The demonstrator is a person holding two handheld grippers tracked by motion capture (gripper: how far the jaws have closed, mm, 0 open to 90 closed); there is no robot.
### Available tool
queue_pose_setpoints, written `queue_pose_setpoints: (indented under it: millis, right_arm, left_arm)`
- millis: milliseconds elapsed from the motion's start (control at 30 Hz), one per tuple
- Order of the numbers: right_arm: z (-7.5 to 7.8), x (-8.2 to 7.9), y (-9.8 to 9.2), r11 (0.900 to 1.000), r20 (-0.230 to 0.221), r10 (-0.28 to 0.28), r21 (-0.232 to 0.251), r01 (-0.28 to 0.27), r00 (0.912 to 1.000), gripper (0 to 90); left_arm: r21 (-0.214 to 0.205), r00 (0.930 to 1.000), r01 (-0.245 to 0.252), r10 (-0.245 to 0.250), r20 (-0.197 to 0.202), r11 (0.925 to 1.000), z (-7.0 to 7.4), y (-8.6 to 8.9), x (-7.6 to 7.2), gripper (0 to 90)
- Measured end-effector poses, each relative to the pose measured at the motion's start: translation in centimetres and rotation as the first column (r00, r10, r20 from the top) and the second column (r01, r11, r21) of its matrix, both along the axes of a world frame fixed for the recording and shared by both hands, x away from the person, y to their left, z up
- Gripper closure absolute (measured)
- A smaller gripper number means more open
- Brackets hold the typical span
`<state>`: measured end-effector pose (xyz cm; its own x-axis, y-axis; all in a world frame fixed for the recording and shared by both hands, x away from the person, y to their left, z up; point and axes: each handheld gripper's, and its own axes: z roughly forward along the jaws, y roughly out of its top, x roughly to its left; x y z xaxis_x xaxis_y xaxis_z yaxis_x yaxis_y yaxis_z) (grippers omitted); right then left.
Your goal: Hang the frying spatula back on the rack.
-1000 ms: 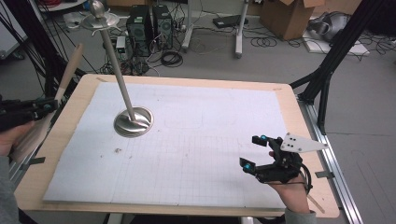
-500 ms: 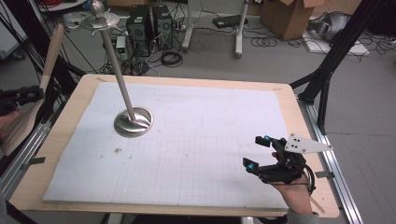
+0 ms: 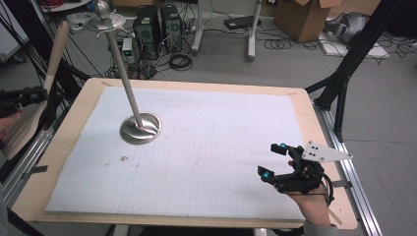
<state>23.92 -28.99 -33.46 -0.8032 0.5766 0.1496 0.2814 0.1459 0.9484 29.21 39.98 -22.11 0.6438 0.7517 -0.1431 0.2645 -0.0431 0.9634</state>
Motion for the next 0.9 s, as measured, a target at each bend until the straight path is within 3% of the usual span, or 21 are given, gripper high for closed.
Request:
queue_pose_setpoints:
  millis: [300, 900]
  right_arm:
    - [-0.2, 0.2, 0.1, 0.9999, -0.007, -0.004, -0.014, 0.004, 1.0000, 10.1]
    - [-0.2, 0.1, -0.4, 0.9999, -0.008, -0.011, 0.012, 0.011, 0.9999, 10.1]
  left_arm:
    - [0.007, 0.9999, 0.011, -0.011, -0.009, 0.9999, -0.1, -0.5, 0.3, 77.8]
    - [0.011, 0.9993, 0.033, -0.032, -0.019, 0.9994, -0.3, -0.9, 1.1, 77.8]
